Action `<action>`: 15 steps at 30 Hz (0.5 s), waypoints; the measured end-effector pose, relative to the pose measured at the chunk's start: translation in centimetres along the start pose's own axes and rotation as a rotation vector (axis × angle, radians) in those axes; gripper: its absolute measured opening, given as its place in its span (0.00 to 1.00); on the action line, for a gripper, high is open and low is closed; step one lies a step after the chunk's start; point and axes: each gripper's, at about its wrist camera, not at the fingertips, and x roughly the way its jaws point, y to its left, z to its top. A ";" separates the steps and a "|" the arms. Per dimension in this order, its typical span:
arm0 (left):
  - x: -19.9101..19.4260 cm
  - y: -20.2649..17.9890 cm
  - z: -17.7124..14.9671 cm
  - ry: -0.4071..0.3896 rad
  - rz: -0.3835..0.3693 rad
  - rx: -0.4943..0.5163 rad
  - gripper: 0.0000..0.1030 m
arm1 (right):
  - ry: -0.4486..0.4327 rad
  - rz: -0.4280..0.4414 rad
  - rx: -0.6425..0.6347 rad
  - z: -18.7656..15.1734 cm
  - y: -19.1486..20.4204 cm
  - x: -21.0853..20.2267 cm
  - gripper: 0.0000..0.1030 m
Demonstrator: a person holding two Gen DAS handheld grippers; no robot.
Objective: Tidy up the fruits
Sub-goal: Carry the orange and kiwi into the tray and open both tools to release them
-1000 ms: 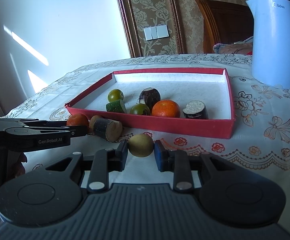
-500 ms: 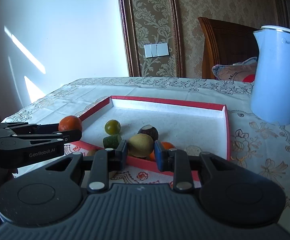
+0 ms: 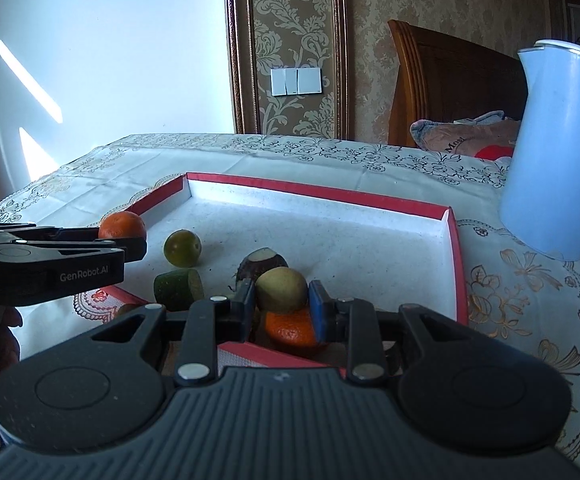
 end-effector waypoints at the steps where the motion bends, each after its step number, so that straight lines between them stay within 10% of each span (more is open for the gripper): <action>1: 0.0 0.0 0.0 -0.002 0.004 -0.001 0.40 | -0.004 -0.001 0.002 0.0 0.0 0.0 0.26; 15: 0.1 0.6 0.0 -0.007 0.027 -0.026 0.56 | -0.034 -0.012 0.022 -0.1 -0.5 -0.2 0.32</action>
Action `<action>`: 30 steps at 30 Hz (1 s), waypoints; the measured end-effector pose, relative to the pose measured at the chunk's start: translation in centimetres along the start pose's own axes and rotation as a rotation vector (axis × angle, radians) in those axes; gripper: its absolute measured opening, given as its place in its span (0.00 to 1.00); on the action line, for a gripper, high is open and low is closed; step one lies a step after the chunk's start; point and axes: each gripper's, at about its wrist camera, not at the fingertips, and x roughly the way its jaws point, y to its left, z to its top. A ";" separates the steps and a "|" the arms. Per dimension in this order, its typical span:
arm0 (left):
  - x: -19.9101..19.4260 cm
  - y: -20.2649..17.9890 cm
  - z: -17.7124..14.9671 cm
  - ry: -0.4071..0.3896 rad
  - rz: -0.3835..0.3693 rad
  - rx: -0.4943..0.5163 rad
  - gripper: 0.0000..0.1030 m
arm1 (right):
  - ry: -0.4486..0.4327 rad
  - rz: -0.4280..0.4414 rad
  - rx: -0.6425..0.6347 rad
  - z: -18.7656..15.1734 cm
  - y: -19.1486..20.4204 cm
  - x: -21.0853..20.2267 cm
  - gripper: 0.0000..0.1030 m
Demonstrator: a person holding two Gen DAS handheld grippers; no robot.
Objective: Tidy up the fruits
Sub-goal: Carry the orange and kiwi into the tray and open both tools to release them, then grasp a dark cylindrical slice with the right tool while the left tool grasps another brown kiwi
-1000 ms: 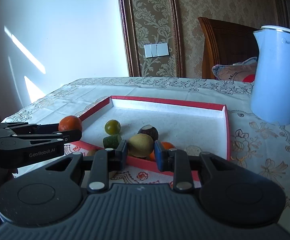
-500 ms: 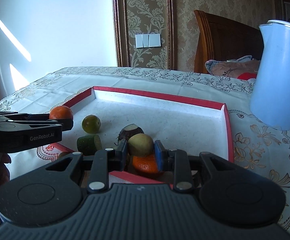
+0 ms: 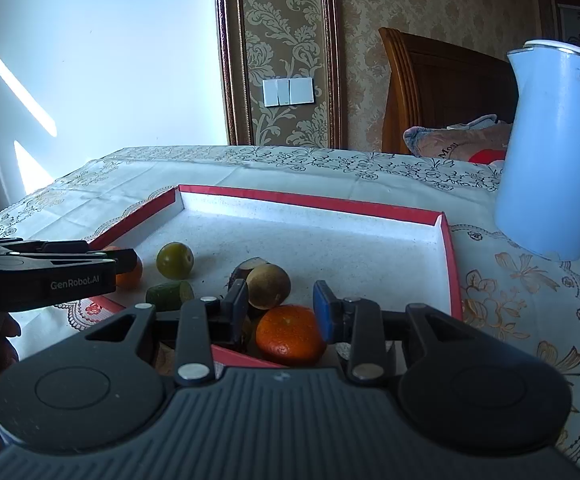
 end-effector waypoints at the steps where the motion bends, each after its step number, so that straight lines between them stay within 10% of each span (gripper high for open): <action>1: -0.1 0.0 0.0 -0.003 0.001 -0.002 0.57 | 0.000 0.000 0.002 0.0 0.0 0.0 0.32; 30: -5.7 2.6 -4.2 -0.048 -0.117 0.141 0.81 | 0.071 0.209 -0.043 -2.1 3.7 -2.8 0.40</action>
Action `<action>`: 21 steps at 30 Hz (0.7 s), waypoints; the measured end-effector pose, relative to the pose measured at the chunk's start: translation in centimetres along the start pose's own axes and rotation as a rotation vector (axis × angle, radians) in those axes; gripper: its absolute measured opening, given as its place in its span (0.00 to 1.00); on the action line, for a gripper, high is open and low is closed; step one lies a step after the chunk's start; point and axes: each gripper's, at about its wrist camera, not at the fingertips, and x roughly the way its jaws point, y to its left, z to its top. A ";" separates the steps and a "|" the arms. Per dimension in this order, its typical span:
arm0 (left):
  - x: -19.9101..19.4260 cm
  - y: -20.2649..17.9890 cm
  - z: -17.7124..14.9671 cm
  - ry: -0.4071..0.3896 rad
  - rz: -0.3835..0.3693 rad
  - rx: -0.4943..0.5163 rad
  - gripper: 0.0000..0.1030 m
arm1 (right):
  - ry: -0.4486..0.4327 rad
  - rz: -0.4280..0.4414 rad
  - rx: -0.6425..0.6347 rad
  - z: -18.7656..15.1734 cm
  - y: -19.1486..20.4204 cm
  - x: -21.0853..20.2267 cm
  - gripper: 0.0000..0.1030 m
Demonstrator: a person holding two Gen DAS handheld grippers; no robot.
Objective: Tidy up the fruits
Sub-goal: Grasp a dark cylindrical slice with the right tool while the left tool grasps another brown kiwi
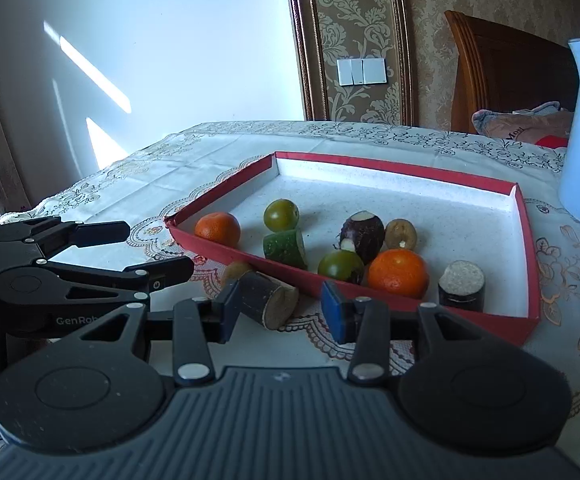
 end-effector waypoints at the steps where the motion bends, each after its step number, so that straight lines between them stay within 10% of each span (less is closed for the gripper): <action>1: 0.0 0.2 0.0 0.005 -0.002 -0.007 0.81 | 0.010 0.003 -0.001 0.0 0.2 0.4 0.40; 10: -0.3 1.6 -0.7 0.024 0.003 -0.043 0.81 | 0.047 -0.025 -0.039 -0.1 1.2 2.8 0.58; 21: 0.0 1.5 -0.5 0.038 0.007 -0.059 0.81 | 0.062 -0.006 -0.027 -0.6 1.1 2.3 0.13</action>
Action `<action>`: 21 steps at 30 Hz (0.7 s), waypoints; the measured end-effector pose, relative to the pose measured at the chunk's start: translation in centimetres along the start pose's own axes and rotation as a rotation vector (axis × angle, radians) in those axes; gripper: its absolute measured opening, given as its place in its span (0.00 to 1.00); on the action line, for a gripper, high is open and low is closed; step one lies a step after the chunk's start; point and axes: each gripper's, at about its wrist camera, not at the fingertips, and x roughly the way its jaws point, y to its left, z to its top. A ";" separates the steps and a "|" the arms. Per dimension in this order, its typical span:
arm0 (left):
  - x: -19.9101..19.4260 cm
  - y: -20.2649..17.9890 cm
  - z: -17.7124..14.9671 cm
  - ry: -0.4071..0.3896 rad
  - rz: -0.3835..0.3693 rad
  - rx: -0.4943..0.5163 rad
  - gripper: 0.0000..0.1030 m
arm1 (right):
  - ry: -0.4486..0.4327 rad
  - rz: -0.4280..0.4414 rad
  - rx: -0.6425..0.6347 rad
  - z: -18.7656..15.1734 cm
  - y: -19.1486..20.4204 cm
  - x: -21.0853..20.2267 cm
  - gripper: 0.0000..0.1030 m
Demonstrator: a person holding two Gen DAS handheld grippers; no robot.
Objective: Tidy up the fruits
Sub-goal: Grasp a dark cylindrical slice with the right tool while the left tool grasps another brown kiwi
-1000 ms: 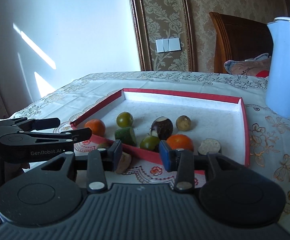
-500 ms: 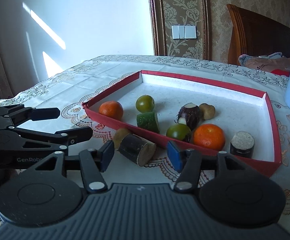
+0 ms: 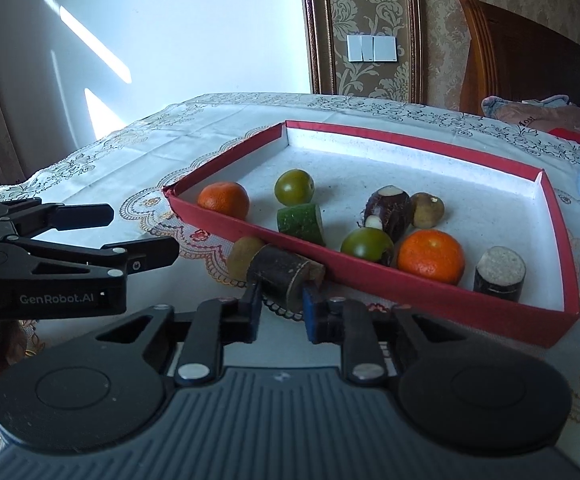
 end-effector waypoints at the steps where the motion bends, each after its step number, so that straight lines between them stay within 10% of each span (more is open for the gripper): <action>1: 0.0 -0.1 0.0 0.000 -0.003 0.002 0.81 | -0.010 -0.003 0.004 -0.1 -0.1 -0.4 0.10; 6: 0.1 -0.9 0.2 -0.005 -0.008 0.023 0.81 | -0.038 -0.005 0.029 -0.2 -0.7 -1.4 0.15; 9: 0.0 -0.3 0.0 0.001 -0.002 -0.002 0.81 | -0.060 0.018 0.036 -0.1 -0.3 -1.4 0.63; 21: 0.3 1.6 -0.3 0.025 -0.012 -0.109 0.81 | 0.016 -0.048 0.078 0.4 -0.2 1.9 0.52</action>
